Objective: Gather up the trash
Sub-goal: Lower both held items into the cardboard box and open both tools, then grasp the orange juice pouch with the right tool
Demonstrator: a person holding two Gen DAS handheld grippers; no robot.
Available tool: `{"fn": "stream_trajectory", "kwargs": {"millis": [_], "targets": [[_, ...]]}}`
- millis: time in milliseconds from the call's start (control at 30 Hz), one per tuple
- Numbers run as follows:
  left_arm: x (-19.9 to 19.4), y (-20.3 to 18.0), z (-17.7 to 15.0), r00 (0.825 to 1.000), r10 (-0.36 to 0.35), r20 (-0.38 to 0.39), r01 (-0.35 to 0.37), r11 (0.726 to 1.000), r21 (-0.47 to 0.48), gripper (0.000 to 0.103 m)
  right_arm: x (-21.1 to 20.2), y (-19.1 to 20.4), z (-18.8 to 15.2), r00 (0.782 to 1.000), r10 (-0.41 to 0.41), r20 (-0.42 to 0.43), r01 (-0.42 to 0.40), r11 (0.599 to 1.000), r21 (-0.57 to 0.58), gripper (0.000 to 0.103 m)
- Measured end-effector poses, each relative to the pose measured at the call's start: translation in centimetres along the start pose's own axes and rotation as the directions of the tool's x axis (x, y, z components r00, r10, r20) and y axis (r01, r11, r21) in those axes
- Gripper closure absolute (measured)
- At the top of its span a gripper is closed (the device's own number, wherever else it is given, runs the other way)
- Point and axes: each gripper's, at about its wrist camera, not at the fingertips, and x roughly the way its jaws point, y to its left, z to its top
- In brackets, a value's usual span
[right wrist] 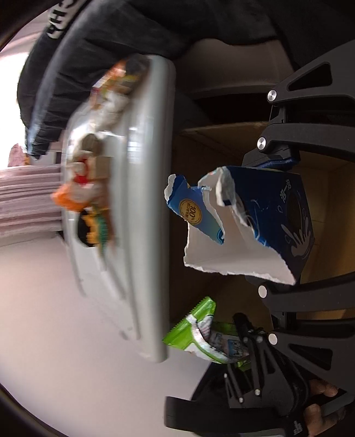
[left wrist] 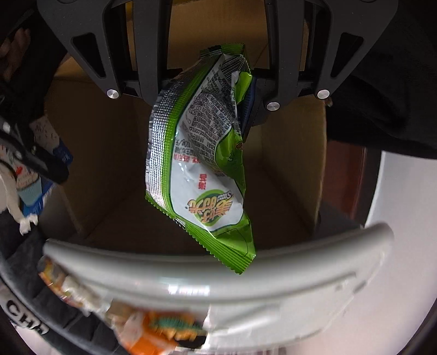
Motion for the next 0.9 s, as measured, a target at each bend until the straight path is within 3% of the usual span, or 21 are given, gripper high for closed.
{"fn": "stream_trajectory", "kwargs": {"millis": [200,267,300,333,900], "targets": [[2.5,0.6,0.2,0.997,0.043,-0.063,-0.044,0.999,-0.012,0.068,2.8,-0.7,-0.2,0.995,-0.018,-0.098,0.019,1.000,0.011,0.049],[3.1,0.2,0.6,0.993,0.090,-0.081,-0.091,0.996,-0.004,0.050,3.5,-0.7,-0.2,0.991,-0.045,-0.123,0.046,0.999,0.005,0.032],[3.2,0.3,0.6,0.989,0.118,-0.086,-0.119,0.993,-0.004,0.031,3.5,-0.6,-0.2,0.991,-0.056,-0.118,0.057,0.998,0.005,0.015],[3.3,0.3,0.8,0.988,0.129,-0.088,-0.130,0.991,-0.008,0.025,3.3,-0.7,-0.2,0.993,-0.056,-0.107,0.057,0.998,0.006,0.013],[2.3,1.1,1.2,0.996,0.074,-0.054,-0.077,0.996,-0.041,0.023,-0.3,-3.7,1.1,1.000,0.020,-0.019,-0.017,0.991,0.131,0.013]]}}
